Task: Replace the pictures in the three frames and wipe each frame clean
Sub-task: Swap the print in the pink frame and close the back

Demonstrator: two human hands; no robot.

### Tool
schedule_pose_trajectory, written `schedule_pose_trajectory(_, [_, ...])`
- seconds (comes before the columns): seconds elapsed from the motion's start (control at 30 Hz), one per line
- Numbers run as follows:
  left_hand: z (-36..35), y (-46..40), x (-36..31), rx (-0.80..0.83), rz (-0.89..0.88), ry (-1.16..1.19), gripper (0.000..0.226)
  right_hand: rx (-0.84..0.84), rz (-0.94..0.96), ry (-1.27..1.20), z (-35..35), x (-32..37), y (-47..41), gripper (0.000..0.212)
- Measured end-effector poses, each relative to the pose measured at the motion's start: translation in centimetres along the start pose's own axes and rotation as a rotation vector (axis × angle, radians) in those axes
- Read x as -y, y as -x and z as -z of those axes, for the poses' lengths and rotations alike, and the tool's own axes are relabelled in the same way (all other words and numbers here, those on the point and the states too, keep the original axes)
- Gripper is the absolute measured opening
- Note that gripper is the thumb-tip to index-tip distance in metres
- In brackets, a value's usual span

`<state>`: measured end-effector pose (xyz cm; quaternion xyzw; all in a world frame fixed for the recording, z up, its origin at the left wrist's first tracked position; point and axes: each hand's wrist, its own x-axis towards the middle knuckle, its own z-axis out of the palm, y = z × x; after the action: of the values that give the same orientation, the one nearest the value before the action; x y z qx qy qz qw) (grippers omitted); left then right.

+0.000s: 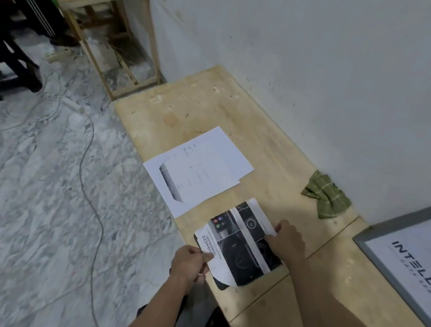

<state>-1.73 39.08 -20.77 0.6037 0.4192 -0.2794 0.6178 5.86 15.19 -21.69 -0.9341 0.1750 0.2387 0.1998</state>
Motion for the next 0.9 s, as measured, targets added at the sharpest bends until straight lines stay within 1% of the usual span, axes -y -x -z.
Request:
schedule_pose_trajectory(0.07, [0.0, 0.4, 0.2, -0.06, -0.048, 0.037, 0.017, -0.025, -0.035, -0.121, -0.2, -0.4, 0.4, 0.021])
schedule_pose_trajectory(0.1, [0.0, 0.7, 0.2, -0.069, -0.07, 0.054, 0.016, -0.037, -0.046, -0.199, -0.1, -0.6, 0.7, 0.02])
schedule_pose_trajectory(0.2, [0.2, 1.8, -0.1, -0.067, -0.126, 0.075, 0.01, -0.051, -0.05, -0.428, 0.7, -1.0, 1.4, 0.019])
schedule_pose_trajectory(0.27, [0.3, 2.4, -0.5, -0.048, -0.142, 0.068, 0.011, -0.051, -0.015, -0.508, 1.4, -1.2, 2.0, 0.015])
schedule_pose_trajectory(0.37, [0.2, 3.3, -1.0, -0.021, -0.149, 0.03, 0.02, -0.075, 0.021, -0.522, 2.3, -1.1, 3.2, 0.012])
schedule_pose_trajectory(0.43, [0.0, 3.3, -1.0, -0.071, -0.168, -0.022, 0.016, -0.106, 0.036, -0.534, 2.8, -0.8, 3.7, 0.006])
schedule_pose_trajectory(0.5, [0.0, 3.2, -1.1, -0.139, -0.197, -0.06, 0.008, -0.15, 0.069, -0.545, 3.3, -0.5, 4.3, 0.001])
schedule_pose_trajectory(0.6, [0.3, 3.0, -1.3, -0.165, -0.239, -0.088, 0.013, -0.204, 0.096, -0.577, 4.0, -0.2, 5.0, 0.003])
schedule_pose_trajectory(0.67, [0.6, 3.2, -1.3, -0.18, -0.247, -0.104, 0.017, -0.206, 0.098, -0.588, 4.3, -0.2, 5.3, 0.006])
schedule_pose_trajectory(0.77, [1.0, 3.3, -1.4, -0.236, -0.253, -0.147, 0.017, -0.187, 0.099, -0.567, 4.3, -0.1, 5.7, 0.011])
schedule_pose_trajectory(0.83, [1.2, 3.1, -1.6, -0.23, -0.247, -0.153, 0.016, -0.181, 0.096, -0.559, 4.4, 0.0, 6.1, 0.016])
schedule_pose_trajectory(0.9, [1.3, 2.5, -2.0, -0.191, -0.245, -0.147, 0.014, -0.183, 0.07, -0.55, 4.4, 0.2, 6.4, 0.025])
